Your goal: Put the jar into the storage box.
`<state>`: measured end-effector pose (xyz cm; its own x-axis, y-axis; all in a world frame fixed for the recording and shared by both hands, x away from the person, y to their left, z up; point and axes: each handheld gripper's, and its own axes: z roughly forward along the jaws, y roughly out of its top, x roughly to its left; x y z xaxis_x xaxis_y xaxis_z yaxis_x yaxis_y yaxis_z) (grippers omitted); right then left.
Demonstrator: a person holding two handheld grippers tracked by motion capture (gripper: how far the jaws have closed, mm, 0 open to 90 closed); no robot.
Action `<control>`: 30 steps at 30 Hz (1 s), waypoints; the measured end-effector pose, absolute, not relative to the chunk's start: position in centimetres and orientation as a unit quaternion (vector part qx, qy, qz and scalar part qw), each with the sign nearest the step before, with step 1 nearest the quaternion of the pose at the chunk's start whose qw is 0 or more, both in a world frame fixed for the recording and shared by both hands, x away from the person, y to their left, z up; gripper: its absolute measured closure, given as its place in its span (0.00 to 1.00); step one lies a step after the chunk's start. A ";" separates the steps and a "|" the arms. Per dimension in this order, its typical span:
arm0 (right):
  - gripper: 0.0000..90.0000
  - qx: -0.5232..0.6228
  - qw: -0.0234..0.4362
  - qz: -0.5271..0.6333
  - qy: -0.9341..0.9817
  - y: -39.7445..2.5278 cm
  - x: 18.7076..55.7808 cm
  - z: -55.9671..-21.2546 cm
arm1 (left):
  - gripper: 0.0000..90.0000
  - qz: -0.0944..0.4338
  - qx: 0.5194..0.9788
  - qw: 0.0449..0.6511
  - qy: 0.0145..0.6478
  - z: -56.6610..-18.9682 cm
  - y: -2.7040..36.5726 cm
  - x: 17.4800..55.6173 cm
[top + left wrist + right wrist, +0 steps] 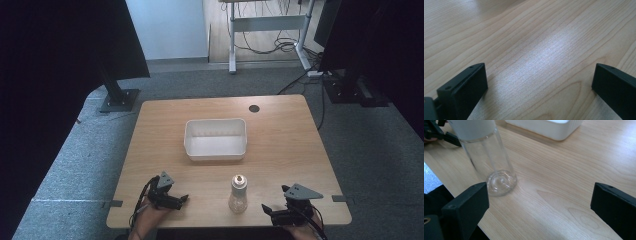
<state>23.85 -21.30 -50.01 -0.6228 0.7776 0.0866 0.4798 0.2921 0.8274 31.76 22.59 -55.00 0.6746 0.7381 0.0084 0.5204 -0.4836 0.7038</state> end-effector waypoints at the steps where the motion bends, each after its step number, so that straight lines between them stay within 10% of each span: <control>1: 0.01 0.400 0.169 0.440 0.786 -21.3 23.8 -50.0 | 0.00 0.157 0.847 0.347 0.372 -55.0 22.6 31.8; 30: 0.07 0.331 0.155 0.476 0.800 -18.5 24.3 -47.0 | 0.00 0.158 0.846 0.347 0.373 -55.0 22.6 31.8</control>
